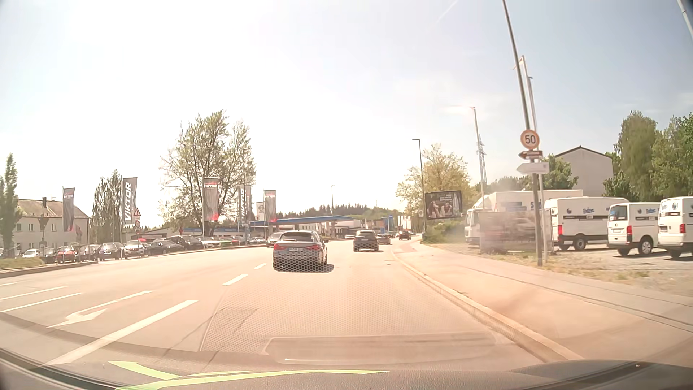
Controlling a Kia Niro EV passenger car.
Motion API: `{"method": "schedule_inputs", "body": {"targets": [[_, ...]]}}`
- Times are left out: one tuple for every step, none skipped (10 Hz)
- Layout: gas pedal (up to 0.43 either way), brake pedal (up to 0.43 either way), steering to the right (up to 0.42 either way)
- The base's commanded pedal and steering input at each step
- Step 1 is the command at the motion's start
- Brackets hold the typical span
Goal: Follow the waypoints while adhering to traffic rules and regulations
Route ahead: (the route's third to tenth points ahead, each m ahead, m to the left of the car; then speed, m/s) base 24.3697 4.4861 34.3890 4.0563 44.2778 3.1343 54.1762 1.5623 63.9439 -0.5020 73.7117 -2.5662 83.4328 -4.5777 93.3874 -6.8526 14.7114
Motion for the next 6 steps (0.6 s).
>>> {"method": "schedule_inputs", "body": {"targets": [[0.138,0.000,0.005],[0.138,0.000,0.006],[0.138,0.000,0.006],[0.130,0.000,0.008],[0.130,0.000,0.009],[0.118,0.000,0.010]]}}
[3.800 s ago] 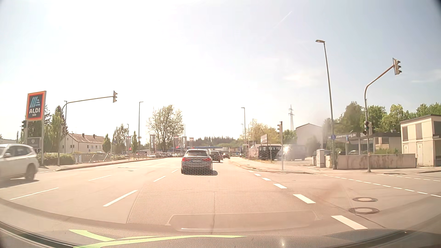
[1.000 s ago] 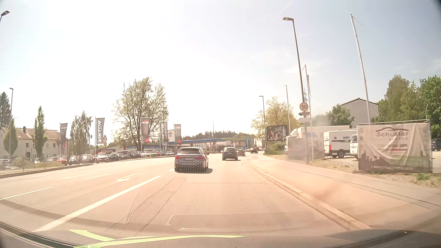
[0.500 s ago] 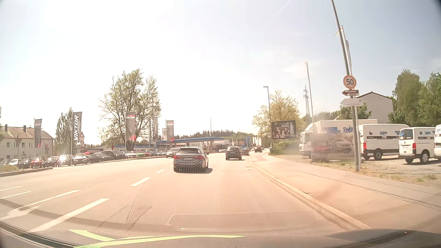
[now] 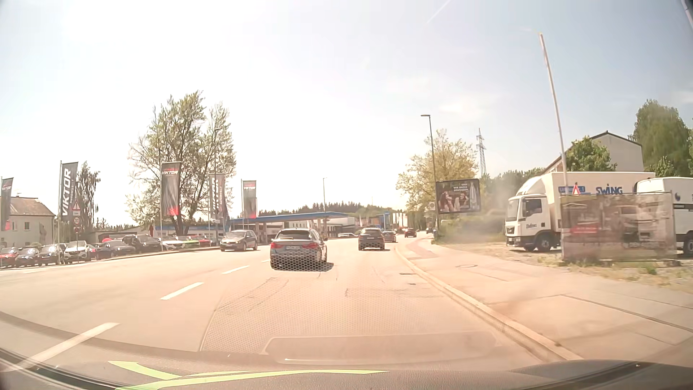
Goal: Follow the waypoints while adhering to traffic rules and regulations
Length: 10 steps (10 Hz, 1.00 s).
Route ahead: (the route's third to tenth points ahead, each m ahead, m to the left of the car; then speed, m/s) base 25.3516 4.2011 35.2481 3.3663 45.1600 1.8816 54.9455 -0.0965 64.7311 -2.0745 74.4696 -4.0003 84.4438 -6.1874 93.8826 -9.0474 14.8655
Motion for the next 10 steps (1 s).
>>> {"method": "schedule_inputs", "body": {"targets": [[0.059,0.000,0.011],[0.000,0.000,0.012],[0.000,0.000,0.013],[0.000,0.000,0.012],[0.000,0.000,0.012],[0.000,0.000,0.012],[0.000,0.000,0.013],[0.000,0.000,0.013],[0.000,0.000,0.013],[0.000,0.000,0.014]]}}
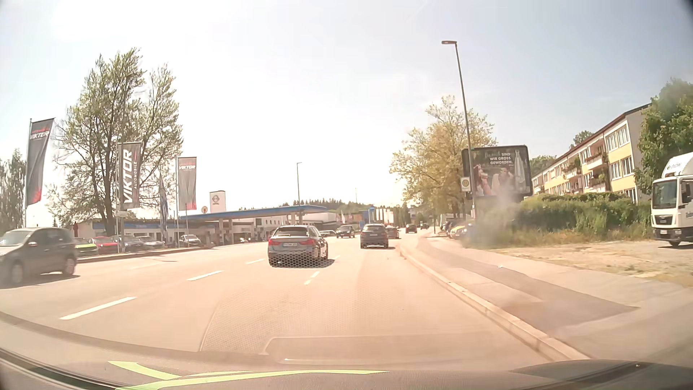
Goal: Follow the waypoints while adhering to traffic rules and regulations
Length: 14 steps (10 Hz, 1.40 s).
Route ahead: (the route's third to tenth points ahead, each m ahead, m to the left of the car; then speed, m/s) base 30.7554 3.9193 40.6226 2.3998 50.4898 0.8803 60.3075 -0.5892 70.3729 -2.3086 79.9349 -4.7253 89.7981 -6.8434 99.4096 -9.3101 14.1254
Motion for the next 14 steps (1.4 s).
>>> {"method": "schedule_inputs", "body": {"targets": [[0.000,0.000,0.015],[0.000,0.000,0.015],[0.000,0.000,0.016],[0.000,0.000,0.016],[0.000,0.000,0.016],[0.000,0.000,0.016],[0.000,0.000,0.016],[0.000,0.000,0.016],[0.000,0.000,0.016],[0.000,0.000,0.016],[0.000,0.000,0.016],[0.000,0.000,0.017],[0.000,0.000,0.017],[0.000,0.000,0.018]]}}
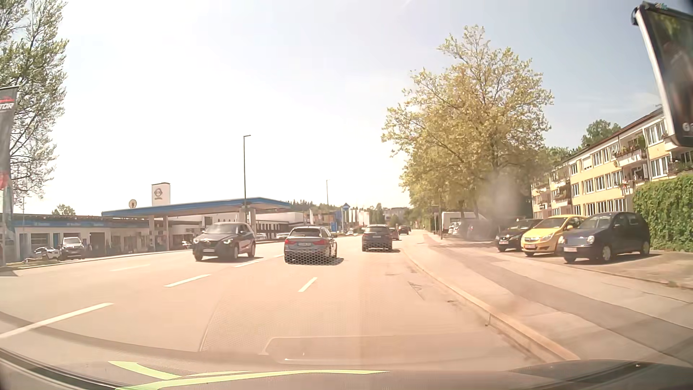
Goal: Follow the waypoints while adhering to traffic rules and regulations
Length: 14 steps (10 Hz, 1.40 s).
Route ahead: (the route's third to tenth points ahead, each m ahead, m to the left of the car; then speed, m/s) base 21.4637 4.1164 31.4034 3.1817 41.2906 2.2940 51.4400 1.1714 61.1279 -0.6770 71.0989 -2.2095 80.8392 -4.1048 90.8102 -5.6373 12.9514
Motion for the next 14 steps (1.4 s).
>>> {"method": "schedule_inputs", "body": {"targets": [[0.000,0.000,0.018],[0.000,0.000,0.018],[0.000,0.000,0.018],[0.000,0.000,0.018],[0.008,0.000,0.018],[0.028,0.000,0.018],[0.039,0.000,0.018],[0.039,0.000,0.019],[0.039,0.000,0.018],[0.039,0.000,0.018],[0.039,0.000,0.019],[0.047,0.000,0.019],[0.047,0.000,0.018],[0.047,0.000,0.019]]}}
